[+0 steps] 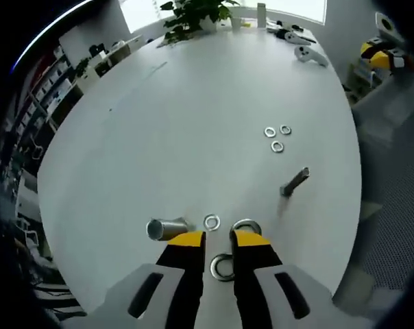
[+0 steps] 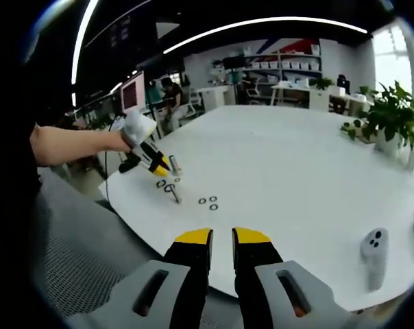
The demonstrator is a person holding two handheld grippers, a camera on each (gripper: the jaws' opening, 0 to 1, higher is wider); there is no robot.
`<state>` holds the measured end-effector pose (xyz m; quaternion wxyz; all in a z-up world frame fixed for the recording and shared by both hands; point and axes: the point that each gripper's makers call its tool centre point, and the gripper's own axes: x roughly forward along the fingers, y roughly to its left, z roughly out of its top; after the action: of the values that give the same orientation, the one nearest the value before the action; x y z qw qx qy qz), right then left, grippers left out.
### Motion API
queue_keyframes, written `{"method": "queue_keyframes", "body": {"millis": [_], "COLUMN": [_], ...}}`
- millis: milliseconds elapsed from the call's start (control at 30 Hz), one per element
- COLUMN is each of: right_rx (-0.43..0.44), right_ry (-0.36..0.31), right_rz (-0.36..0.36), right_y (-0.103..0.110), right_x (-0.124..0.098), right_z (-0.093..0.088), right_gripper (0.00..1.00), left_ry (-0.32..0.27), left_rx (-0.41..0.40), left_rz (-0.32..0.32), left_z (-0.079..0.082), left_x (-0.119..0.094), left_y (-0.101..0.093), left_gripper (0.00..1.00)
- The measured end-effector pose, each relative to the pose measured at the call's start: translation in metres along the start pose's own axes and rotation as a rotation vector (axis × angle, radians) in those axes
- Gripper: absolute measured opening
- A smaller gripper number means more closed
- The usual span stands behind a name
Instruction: Place the washer onto the threaded stud by aligning its center hole with the stud, sliding it down to the base, and recovering from edge contact or off-axis alignment until the washer reaches the visible bottom stop.
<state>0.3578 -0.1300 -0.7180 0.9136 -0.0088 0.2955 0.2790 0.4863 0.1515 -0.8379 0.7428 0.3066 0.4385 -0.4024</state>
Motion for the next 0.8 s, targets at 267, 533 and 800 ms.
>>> {"method": "queue_keyframes", "body": {"millis": [267, 533, 800], "right_rx": [0.009, 0.015, 0.018], "right_ry": [0.006, 0.018, 0.020], "right_rz": [0.002, 0.007, 0.009], "right_y": [-0.001, -0.001, -0.001], "right_x": [0.002, 0.003, 0.002], "right_z": [-0.001, -0.003, -0.003], "right_gripper": [0.14, 0.14, 0.14], "left_ry": [0.041, 0.054, 0.048], "left_rx": [0.000, 0.006, 0.006], "left_rz": [-0.023, -0.031, -0.036], "left_z": [-0.002, -0.002, -0.002], "left_x": [0.022, 0.030, 0.031], "left_y": [0.008, 0.008, 0.009], "left_gripper": [0.11, 0.11, 0.12]}}
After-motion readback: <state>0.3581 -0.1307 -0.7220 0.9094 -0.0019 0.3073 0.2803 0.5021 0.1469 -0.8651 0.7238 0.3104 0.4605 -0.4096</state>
